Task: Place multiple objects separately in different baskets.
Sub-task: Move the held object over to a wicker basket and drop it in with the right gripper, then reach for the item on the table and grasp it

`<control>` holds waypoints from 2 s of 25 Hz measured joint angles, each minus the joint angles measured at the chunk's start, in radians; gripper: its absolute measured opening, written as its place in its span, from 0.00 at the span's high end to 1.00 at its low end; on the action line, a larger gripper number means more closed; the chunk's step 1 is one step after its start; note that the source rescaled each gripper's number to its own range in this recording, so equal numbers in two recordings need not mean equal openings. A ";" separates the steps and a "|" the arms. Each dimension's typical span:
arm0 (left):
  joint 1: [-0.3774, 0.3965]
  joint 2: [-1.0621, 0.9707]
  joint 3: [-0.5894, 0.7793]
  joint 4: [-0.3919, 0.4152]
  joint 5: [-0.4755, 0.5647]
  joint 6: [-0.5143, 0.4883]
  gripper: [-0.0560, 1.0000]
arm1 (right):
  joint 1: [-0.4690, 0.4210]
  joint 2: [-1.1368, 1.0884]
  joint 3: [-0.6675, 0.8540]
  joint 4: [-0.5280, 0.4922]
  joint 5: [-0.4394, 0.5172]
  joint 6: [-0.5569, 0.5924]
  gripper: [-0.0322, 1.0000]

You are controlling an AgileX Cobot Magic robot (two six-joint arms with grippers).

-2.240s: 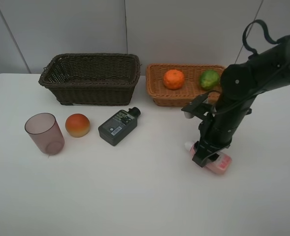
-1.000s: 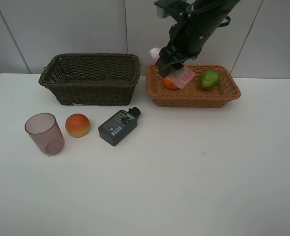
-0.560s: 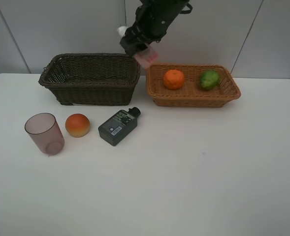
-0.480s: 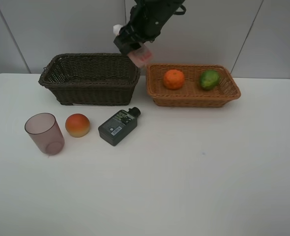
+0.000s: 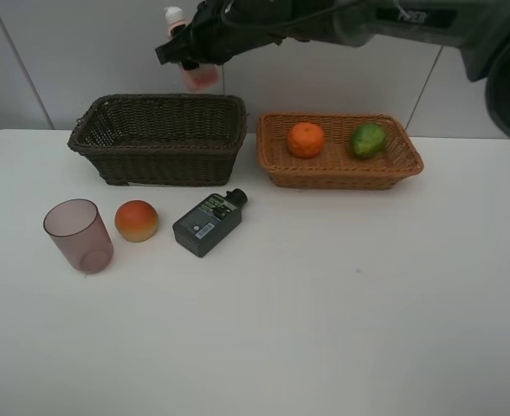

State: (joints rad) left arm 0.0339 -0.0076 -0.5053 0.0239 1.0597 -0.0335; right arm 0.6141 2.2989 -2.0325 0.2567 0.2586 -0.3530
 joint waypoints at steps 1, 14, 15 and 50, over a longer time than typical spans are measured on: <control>0.000 0.000 0.000 0.000 0.000 0.000 0.07 | 0.000 0.010 0.000 0.002 -0.028 0.000 0.96; 0.000 0.000 0.000 0.000 0.000 0.000 0.07 | 0.000 0.140 0.000 0.029 -0.124 0.000 0.96; 0.000 0.000 0.000 0.000 0.000 0.000 0.07 | 0.000 0.147 0.000 0.033 -0.124 0.000 0.96; 0.000 0.000 0.000 0.000 0.000 0.000 0.07 | 0.000 0.150 -0.003 0.055 -0.099 0.001 0.21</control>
State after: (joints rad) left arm 0.0339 -0.0076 -0.5053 0.0239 1.0597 -0.0335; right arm 0.6141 2.4485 -2.0356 0.3113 0.1594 -0.3518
